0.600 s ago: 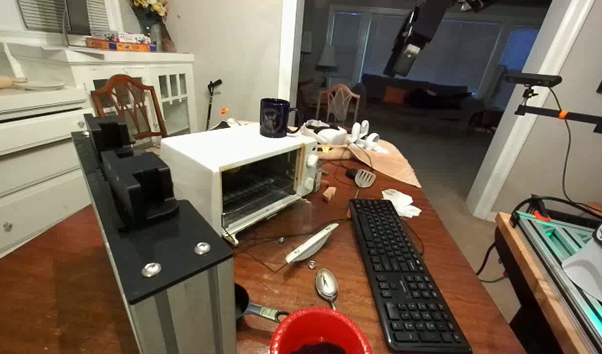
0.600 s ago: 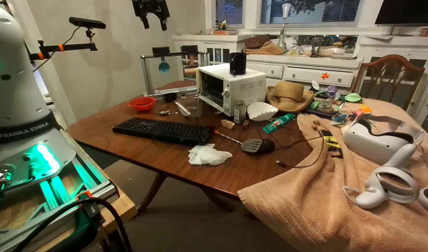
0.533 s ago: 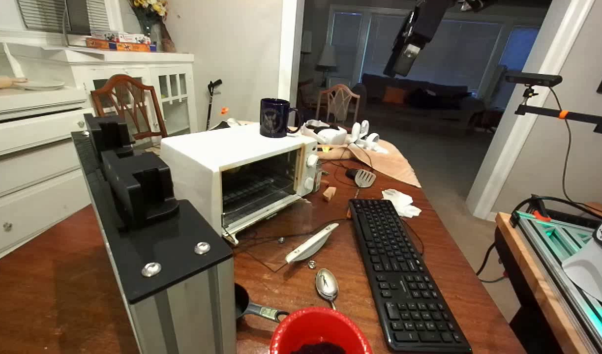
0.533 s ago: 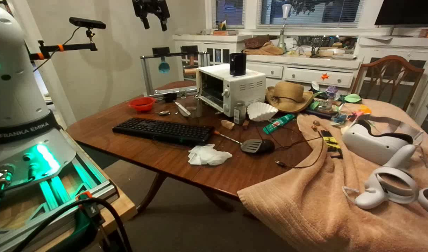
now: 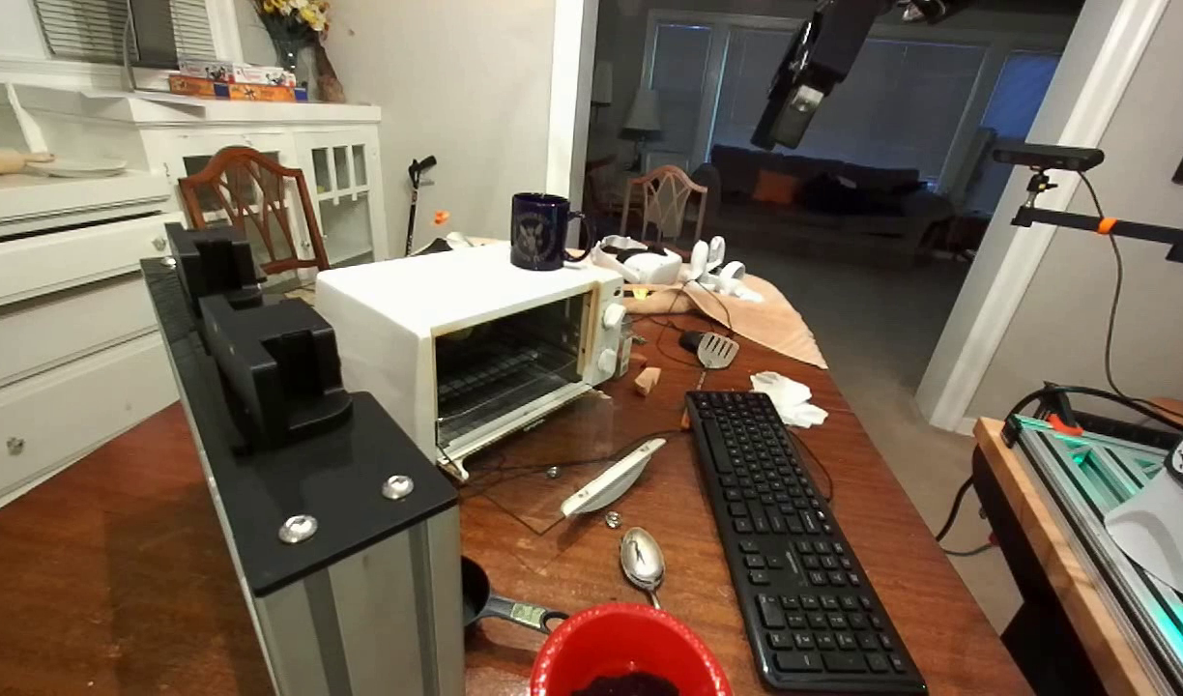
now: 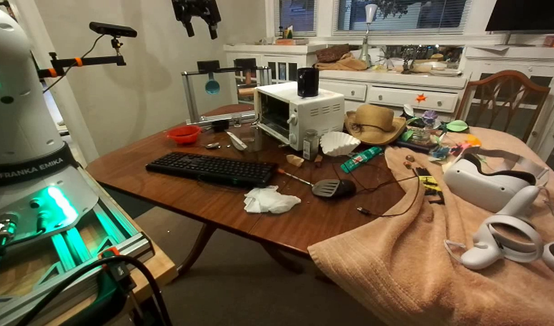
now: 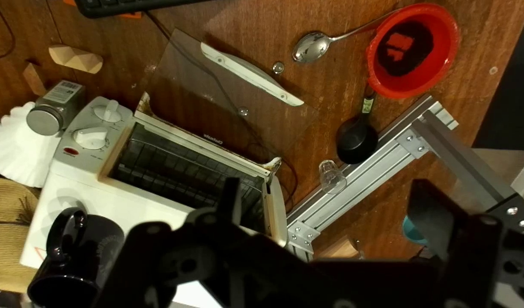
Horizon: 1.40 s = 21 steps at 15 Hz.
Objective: Press a key on the keyboard.
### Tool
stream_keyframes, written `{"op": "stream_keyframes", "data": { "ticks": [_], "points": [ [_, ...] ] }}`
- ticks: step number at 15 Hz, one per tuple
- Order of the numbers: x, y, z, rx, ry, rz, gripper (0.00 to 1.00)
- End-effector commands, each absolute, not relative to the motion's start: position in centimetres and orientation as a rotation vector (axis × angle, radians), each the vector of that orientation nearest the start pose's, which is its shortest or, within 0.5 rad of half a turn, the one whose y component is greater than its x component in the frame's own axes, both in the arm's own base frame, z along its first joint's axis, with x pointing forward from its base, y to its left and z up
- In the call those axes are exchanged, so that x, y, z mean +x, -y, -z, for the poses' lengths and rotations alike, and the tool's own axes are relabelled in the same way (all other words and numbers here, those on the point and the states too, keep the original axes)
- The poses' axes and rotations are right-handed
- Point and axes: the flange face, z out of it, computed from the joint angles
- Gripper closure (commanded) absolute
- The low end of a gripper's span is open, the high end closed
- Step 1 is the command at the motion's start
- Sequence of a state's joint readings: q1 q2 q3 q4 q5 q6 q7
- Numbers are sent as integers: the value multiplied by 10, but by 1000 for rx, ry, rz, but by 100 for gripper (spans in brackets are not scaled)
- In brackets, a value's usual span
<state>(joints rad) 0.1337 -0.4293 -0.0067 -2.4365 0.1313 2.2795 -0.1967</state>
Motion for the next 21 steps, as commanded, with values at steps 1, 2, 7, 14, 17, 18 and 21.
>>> {"op": "stream_keyframes", "data": {
  "ticks": [1,2,7,14,17,18,21],
  "points": [
    [451,-24,-480,-2992,380,423,0],
    [454,-12,-476,-2999,369,422,0],
    [467,38,-439,-3058,379,463,13],
    [476,80,-372,-3136,409,439,74],
    [470,93,-342,-3139,376,411,98],
    [468,96,-333,-3141,370,413,100],
    [469,96,-332,-3150,350,412,99]
  ]
}}
